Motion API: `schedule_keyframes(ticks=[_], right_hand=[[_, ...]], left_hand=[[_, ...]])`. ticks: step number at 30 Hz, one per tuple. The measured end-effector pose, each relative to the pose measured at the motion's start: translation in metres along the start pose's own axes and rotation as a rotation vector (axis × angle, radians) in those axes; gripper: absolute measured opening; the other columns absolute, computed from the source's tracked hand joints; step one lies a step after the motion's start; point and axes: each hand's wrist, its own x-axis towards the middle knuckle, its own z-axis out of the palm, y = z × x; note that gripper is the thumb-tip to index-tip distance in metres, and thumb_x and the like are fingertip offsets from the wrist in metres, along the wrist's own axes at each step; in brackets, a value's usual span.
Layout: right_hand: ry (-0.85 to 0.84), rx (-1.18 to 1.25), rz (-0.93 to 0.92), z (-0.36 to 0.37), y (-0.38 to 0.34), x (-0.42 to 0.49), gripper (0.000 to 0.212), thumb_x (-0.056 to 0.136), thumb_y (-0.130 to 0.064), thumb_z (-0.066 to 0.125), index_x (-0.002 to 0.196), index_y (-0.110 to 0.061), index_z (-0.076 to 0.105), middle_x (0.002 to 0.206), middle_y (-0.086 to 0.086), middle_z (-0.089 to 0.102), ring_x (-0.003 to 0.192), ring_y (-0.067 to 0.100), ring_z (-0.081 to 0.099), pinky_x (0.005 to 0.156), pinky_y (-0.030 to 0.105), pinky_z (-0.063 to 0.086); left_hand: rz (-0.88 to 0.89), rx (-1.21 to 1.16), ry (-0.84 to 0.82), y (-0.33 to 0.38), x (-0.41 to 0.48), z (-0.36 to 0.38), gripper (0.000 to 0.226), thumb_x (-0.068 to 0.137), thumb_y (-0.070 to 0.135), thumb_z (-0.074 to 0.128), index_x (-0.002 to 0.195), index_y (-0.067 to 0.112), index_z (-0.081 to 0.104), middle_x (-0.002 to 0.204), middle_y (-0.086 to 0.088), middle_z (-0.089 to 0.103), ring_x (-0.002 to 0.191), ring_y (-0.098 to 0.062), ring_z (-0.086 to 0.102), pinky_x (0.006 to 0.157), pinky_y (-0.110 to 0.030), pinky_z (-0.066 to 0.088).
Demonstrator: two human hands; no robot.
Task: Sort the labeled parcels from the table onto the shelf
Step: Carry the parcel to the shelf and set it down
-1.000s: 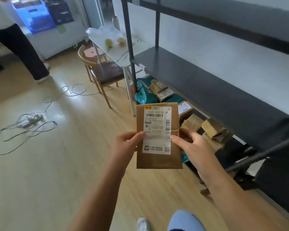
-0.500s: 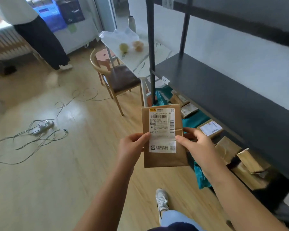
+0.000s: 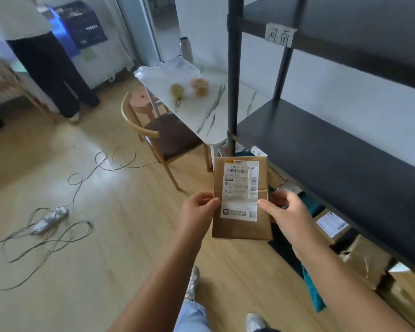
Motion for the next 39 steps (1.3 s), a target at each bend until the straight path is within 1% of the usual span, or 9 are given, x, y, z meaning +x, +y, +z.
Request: schedule_keyframes(ticks=[5,12,15,19,22,27,30,34,39], right_hand=[[0.163,0.108,0.057,0.038,-0.024,0.032,0.025,0.083,-0.034,0.072,0.105,-0.025,0.062,0.098,-0.011,0.07,0.088,0.006,0.066,0.07,0.026,0.05],[0.317,0.161,0.121,0.066,-0.049,0.051,0.025,0.088,-0.035,0.068,0.107,-0.032,0.051,0.088,-0.025,0.055,0.076,-0.008,0.05,0.06,0.009,0.034],[0.403,0.15,0.14,0.06,-0.056,0.064,0.043,0.087,-0.035,0.069,0.128,-0.027,0.059,0.108,-0.013,0.063,0.095,0.007,0.058,0.065,0.013,0.038],[0.506,0.214,0.129,0.035,-0.066,0.102,0.049,0.088,-0.029,0.069,0.135,-0.025,0.056,0.11,-0.014,0.062,0.102,0.007,0.06,0.07,0.017,0.043],[0.518,0.195,0.114,0.017,-0.072,0.136,0.051,0.088,-0.03,0.069,0.136,-0.023,0.053,0.122,-0.01,0.061,0.111,0.012,0.059,0.082,0.026,0.046],[0.494,0.196,0.13,-0.002,-0.079,0.193,0.051,0.086,-0.027,0.07,0.133,-0.018,0.051,0.121,-0.007,0.061,0.107,0.013,0.059,0.081,0.026,0.046],[0.484,0.159,0.13,-0.005,-0.088,0.221,0.046,0.09,-0.026,0.066,0.133,-0.018,0.054,0.12,-0.007,0.061,0.105,0.014,0.058,0.073,0.024,0.043],[0.475,0.117,0.154,0.0,-0.094,0.244,0.044,0.093,-0.024,0.06,0.136,-0.022,0.054,0.12,-0.01,0.061,0.102,0.014,0.06,0.071,0.024,0.044],[0.48,0.14,0.212,0.011,-0.099,0.254,0.052,0.093,-0.02,0.061,0.143,-0.023,0.047,0.134,-0.005,0.06,0.104,0.012,0.057,0.082,0.027,0.044]], left_hand=[[0.043,0.102,-0.183,0.031,0.072,-0.019,0.027,0.092,0.014,0.057,0.113,0.019,0.073,0.096,0.004,0.077,0.094,-0.016,0.072,0.089,-0.041,0.058],[0.079,0.292,-0.418,0.08,0.143,-0.008,0.047,0.093,0.014,0.058,0.139,0.024,0.055,0.102,0.004,0.071,0.098,-0.013,0.067,0.087,-0.032,0.056],[0.11,0.357,-0.507,0.101,0.16,0.015,0.045,0.093,0.014,0.058,0.137,0.022,0.057,0.108,0.002,0.07,0.097,-0.012,0.065,0.076,-0.025,0.053],[0.145,0.439,-0.515,0.127,0.188,0.055,0.038,0.091,0.018,0.059,0.129,0.019,0.062,0.116,0.001,0.07,0.104,-0.017,0.065,0.085,-0.034,0.056],[0.174,0.476,-0.524,0.144,0.208,0.079,0.034,0.092,0.019,0.057,0.127,0.02,0.06,0.109,0.005,0.068,0.094,-0.016,0.064,0.062,-0.027,0.051],[0.216,0.472,-0.535,0.162,0.248,0.11,0.041,0.093,0.012,0.055,0.133,0.017,0.06,0.12,0.0,0.071,0.103,-0.019,0.068,0.087,-0.034,0.056],[0.229,0.494,-0.539,0.172,0.269,0.123,0.041,0.094,0.011,0.05,0.132,0.017,0.062,0.116,-0.001,0.07,0.099,-0.018,0.065,0.084,-0.029,0.052],[0.259,0.559,-0.568,0.181,0.289,0.139,0.038,0.097,0.014,0.041,0.127,0.021,0.064,0.11,0.0,0.068,0.087,-0.017,0.06,0.081,-0.034,0.051],[0.257,0.638,-0.646,0.186,0.305,0.144,0.037,0.098,0.019,0.039,0.129,0.023,0.059,0.121,0.0,0.068,0.104,-0.021,0.064,0.091,-0.036,0.052]])
